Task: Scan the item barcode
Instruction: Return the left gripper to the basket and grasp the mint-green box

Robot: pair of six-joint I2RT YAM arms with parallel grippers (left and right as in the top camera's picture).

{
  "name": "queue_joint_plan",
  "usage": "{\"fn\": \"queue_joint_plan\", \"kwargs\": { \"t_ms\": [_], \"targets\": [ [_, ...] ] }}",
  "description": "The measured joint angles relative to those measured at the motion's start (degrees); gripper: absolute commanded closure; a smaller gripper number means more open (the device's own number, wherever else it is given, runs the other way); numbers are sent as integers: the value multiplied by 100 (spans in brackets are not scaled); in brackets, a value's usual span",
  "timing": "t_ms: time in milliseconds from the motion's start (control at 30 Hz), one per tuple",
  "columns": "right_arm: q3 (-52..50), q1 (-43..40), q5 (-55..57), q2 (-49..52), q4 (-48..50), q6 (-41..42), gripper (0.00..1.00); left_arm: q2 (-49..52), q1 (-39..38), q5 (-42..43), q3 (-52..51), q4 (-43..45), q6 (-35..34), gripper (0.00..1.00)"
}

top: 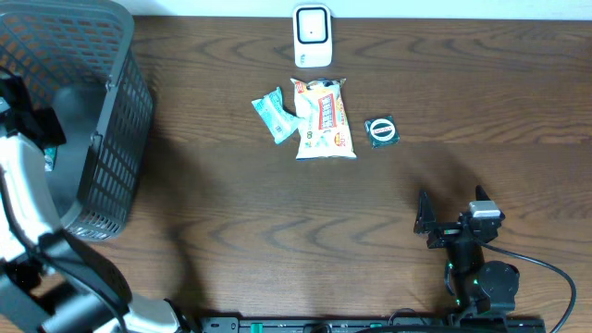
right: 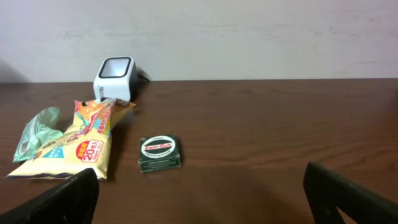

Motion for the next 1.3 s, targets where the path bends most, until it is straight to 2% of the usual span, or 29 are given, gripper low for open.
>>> {"fn": "queue_joint_plan", "kwargs": {
  "t_ms": [400, 600, 700, 900, 933, 1133, 1300],
  "targets": [
    [0, 0, 0, 0, 0, 0, 1, 1257, -2, -339, 0, 612, 1381, 33],
    [0, 0, -2, 0, -2, 0, 1, 1753, 0, -605, 0, 1091, 1676, 34],
    [0, 0, 0, 0, 0, 0, 1, 1904, 0, -686, 0, 1320, 1729, 41],
    [0, 0, 0, 0, 0, 0, 1, 1923, 11, -741, 0, 1401, 1812, 89],
    [0, 0, 0, 0, 0, 0, 1, 1923, 15, -745, 0, 1394, 1801, 92],
    [0, 0, 0, 0, 0, 0, 1, 1919, 15, -774, 2, 1335, 1729, 93],
    [0, 0, 0, 0, -2, 0, 1, 1777, 4, -772, 2, 1322, 1237, 93]
  ]
}}
